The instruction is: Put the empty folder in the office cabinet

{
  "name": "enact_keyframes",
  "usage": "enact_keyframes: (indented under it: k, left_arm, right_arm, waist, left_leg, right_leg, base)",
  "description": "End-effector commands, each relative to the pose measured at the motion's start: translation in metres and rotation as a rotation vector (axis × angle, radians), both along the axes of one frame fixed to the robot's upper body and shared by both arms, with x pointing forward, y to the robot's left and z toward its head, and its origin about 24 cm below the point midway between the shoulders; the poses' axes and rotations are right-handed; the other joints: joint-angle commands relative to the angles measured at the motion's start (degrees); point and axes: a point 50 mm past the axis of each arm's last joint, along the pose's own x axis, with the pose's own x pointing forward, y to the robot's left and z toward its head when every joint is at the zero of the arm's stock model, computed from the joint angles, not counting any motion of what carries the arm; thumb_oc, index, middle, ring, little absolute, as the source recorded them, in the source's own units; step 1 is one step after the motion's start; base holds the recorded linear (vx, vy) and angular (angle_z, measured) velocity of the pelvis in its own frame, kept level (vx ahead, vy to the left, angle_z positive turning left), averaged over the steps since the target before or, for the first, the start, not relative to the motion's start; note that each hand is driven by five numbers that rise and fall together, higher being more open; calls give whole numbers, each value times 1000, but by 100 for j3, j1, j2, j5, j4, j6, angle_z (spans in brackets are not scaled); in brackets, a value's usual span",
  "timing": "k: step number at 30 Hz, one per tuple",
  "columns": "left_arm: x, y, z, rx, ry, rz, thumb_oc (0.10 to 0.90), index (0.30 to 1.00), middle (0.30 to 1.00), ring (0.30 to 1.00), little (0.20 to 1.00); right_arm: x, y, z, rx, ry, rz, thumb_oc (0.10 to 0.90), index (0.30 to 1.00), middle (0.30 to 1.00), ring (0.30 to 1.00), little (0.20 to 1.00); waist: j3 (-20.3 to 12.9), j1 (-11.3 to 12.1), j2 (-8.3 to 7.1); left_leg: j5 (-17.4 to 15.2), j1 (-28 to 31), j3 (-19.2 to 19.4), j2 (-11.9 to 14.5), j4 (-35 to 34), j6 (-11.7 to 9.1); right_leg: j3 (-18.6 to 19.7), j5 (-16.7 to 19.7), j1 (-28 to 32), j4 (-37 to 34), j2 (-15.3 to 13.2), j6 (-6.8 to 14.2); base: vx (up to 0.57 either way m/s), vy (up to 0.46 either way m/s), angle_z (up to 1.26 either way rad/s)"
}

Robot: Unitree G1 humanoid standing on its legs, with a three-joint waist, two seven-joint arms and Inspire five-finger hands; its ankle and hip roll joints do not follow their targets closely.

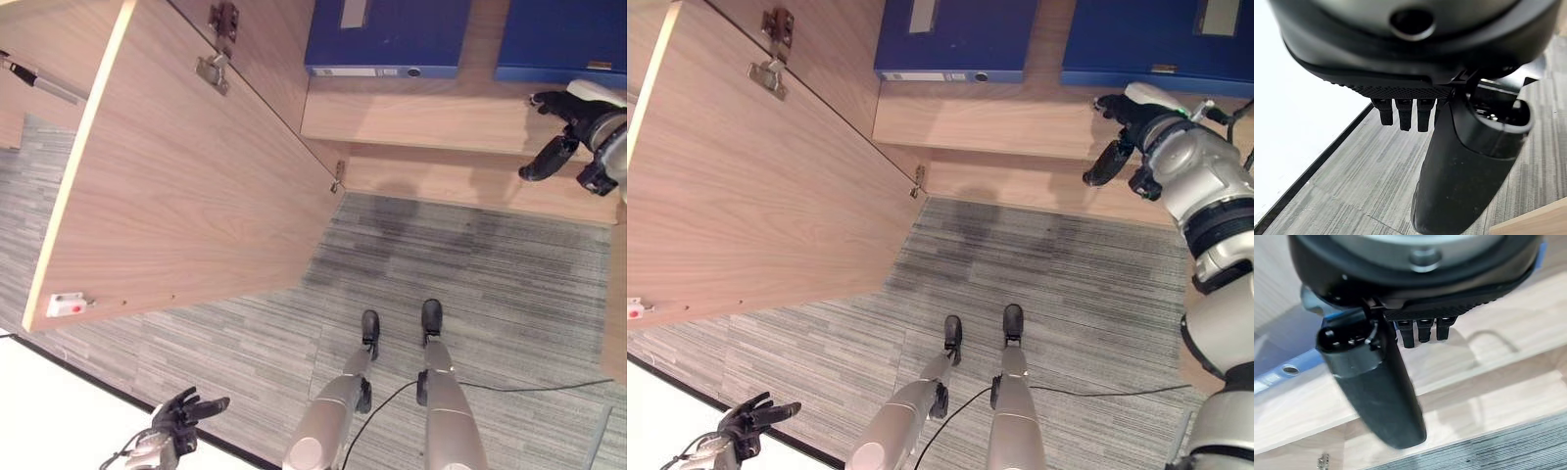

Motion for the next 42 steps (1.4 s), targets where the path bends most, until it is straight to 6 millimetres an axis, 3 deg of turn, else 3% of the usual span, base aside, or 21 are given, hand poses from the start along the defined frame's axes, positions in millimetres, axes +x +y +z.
enact_keyframes:
  k: [1, 6, 9, 12, 13, 14, 15, 17, 19, 20, 21, 22, 26, 27, 28, 29, 32, 33, 34, 38, 42]
  left_arm:
    - [-41, 45, 9, 127, 142, 70, 800, 900, 900, 900, 900]
    - [-35, 42, 9, 120, 133, 57, 800, 900, 900, 900, 900]
    - [-30, 41, 10, 122, 122, 56, 800, 900, 900, 900, 900]
    - [-37, 26, -2, 81, 143, 66, 800, 900, 900, 900, 900]
    - [-37, 26, -2, 82, 143, 66, 800, 900, 900, 900, 900]
    - [-45, 6, -15, 29, 164, 67, 800, 900, 900, 900, 900]
    - [-45, 7, -15, 29, 164, 67, 800, 900, 900, 900, 900]
    - [-49, -26, -31, -56, 199, 54, 800, 900, 900, 900, 900]
    - [-48, -41, -37, -68, 224, 46, 800, 900, 900, 900, 900]
    - [-48, -41, -37, -68, 224, 46, 800, 900, 900, 900, 900]
    - [-49, -55, -42, -79, 251, 19, 800, 900, 900, 900, 900]
    - [-50, -65, -46, -93, 264, -10, 800, 900, 900, 900, 900]
    - [-45, -75, -47, -98, 260, -58, 800, 900, 900, 900, 900]
    - [-42, -83, -48, -88, 262, -124, 800, 900, 900, 900, 900]
    - [-42, -83, -48, -88, 262, -124, 800, 900, 900, 900, 900]
    - [-45, -94, -52, -76, 301, -224, 800, 900, 900, 900, 900]
    - [-50, -97, -54, -76, 333, -250, 800, 900, 900, 900, 900]
    - [-57, -99, -56, -77, 375, -275, 800, 900, 900, 900, 900]
    - [-58, -99, -56, -77, 375, -275, 800, 900, 900, 900, 900]
    - [-80, -101, -61, -86, 473, -286, 800, 900, 900, 900, 900]
    - [-91, -101, -62, -89, 511, -294, 800, 900, 900, 900, 900]
  right_arm:
    - [-3, -13, -24, -50, 130, -50, 800, 900, 900, 900, 900]
    - [-5, -15, -67, 41, 221, -48, 800, 900, 900, 900, 900]
    - [-4, -7, -84, 55, 255, -13, 800, 900, 900, 900, 900]
    - [-10, 18, -130, 168, 301, 118, 800, 900, 900, 900, 900]
    - [-10, 18, -130, 169, 301, 118, 800, 900, 900, 900, 900]
    - [-23, 27, -157, 416, 248, 169, 800, 900, 900, 900, 900]
    - [-23, 27, -157, 416, 248, 168, 800, 900, 900, 900, 900]
    - [-58, 44, -217, 976, 118, 154, 800, 900, 900, 900, 900]
    - [-89, 45, -245, 1266, -45, 67, 800, 900, 900, 900, 900]
    - [-90, 45, -246, 1266, -45, 66, 800, 900, 900, 900, 900]
    - [-115, 43, -267, 1350, -144, -50, 800, 900, 900, 900, 900]
    - [-130, 42, -288, 1375, -168, -182, 800, 900, 900, 900, 900]
    - [-146, 41, -307, 1353, -137, -276, 800, 900, 900, 900, 900]
    - [-160, 41, -322, 1291, -64, -318, 800, 900, 900, 900, 900]
    - [-160, 41, -322, 1290, -64, -318, 800, 900, 900, 900, 900]
    - [-180, 42, -345, 1245, 35, -396, 800, 900, 900, 900, 900]
    - [-192, 45, -361, 1273, 99, -451, 800, 900, 900, 900, 900]
    - [-205, 49, -376, 1309, 148, -514, 800, 900, 900, 900, 900]
    - [-205, 49, -376, 1309, 148, -514, 800, 900, 900, 900, 900]
    - [-238, 52, -406, 1381, 210, -722, 800, 900, 900, 900, 900]
    - [-254, 46, -414, 1344, 244, -810, 800, 900, 900, 900, 900]
  waist:
    - [-271, 83, -304]
    - [-258, 59, -514]
    - [-280, 30, -619]
    - [-471, -77, -896]
    - [-483, -73, -899]
    - [-571, -142, -983]
    - [-583, -136, -987]
    - [-867, -380, -1125]
    - [-1123, -559, -1218]
    - [-1136, -553, -1222]
    - [-1305, -698, -1247]
    - [-1484, -768, -1267]
    - [-1638, -844, -1294]
    - [-1763, -907, -1324]
    - [-1761, -902, -1323]
    - [-1925, -1030, -1347]
    - [-1996, -1093, -1361]
    - [-2064, -1171, -1369]
    - [-2062, -1167, -1369]
    - [-2198, -1355, -1377]
    - [-2231, -1498, -1383]
  left_leg:
    - [-218, -80, -355, -174, -44, -203]
    - [-255, 94, -264, -152, -44, -172]
    - [-300, 220, -197, -136, -44, -175]
    - [-464, 595, 12, -99, -44, -149]
    - [-459, 580, 13, -100, -44, -149]
    - [-547, 805, 113, -96, -44, -112]
    - [-542, 790, 116, -97, -44, -112]
    - [-766, 1260, 272, -96, -44, -25]
    - [-926, 1565, 370, -84, -44, 27]
    - [-917, 1549, 373, -85, -44, 27]
    - [-1028, 1758, 439, -74, -44, 71]
    - [-1113, 1924, 507, -74, -44, 100]
    - [-1175, 2051, 589, -75, -44, 130]
    - [-1234, 2182, 658, -75, -44, 152]
    - [-1238, 2189, 662, -74, -44, 152]
    - [-1308, 2342, 713, -95, -44, 191]
    - [-1353, 2434, 775, -98, -44, 214]
    - [-1380, 2502, 837, -102, -44, 232]
    - [-1381, 2505, 841, -102, -44, 232]
    - [-1453, 2650, 1044, -111, -44, 282]
    - [-1499, 2718, 1205, -112, -44, 318]
  right_leg:
    - [-113, -922, 32, 472, 214, 111]
    - [-137, -865, 325, 298, 200, 127]
    - [-149, -835, 501, 162, 183, 154]
    - [-142, -717, 970, -136, 144, 277]
    - [-141, -709, 957, -140, 144, 277]
    - [-115, -696, 1197, -206, 138, 332]
    - [-112, -689, 1184, -209, 138, 332]
    - [-71, -722, 1610, -270, 122, 420]
    - [-32, -749, 1865, -324, 136, 462]
    - [-28, -739, 1850, -328, 134, 462]
    - [-6, -765, 2016, -331, 145, 489]
    - [40, -769, 2135, -331, 157, 505]
    - [95, -755, 2206, -317, 164, 531]
    - [141, -772, 2285, -295, 176, 538]
    - [145, -773, 2291, -296, 178, 538]
    - [249, -783, 2383, -268, 192, 544]
    - [319, -782, 2414, -249, 209, 554]
    - [391, -780, 2434, -219, 228, 561]
    - [395, -780, 2436, -219, 229, 561]
    - [646, -738, 2430, -158, 295, 593]
    - [828, -705, 2390, -105, 346, 629]
  base:
    - [1, 27, -9]
    - [3, 11, -10]
    - [28, 63, -7]
    - [65, 101, -16]
    - [67, 147, -17]
    - [34, 112, -27]
    - [108, 224, -36]
    - [159, 243, -36]
    - [146, 177, -17]
    - [147, 175, -52]
    - [132, 169, -81]
    - [131, 168, -71]
    - [41, 87, -52]
    - [26, 56, -12]
    - [52, 142, -22]
    - [19, 112, -28]
    - [9, 81, -21]
    - [-7, 46, -17]
    - [-21, 101, -27]
    - [-6, 61, -35]
    - [-27, 64, -35]
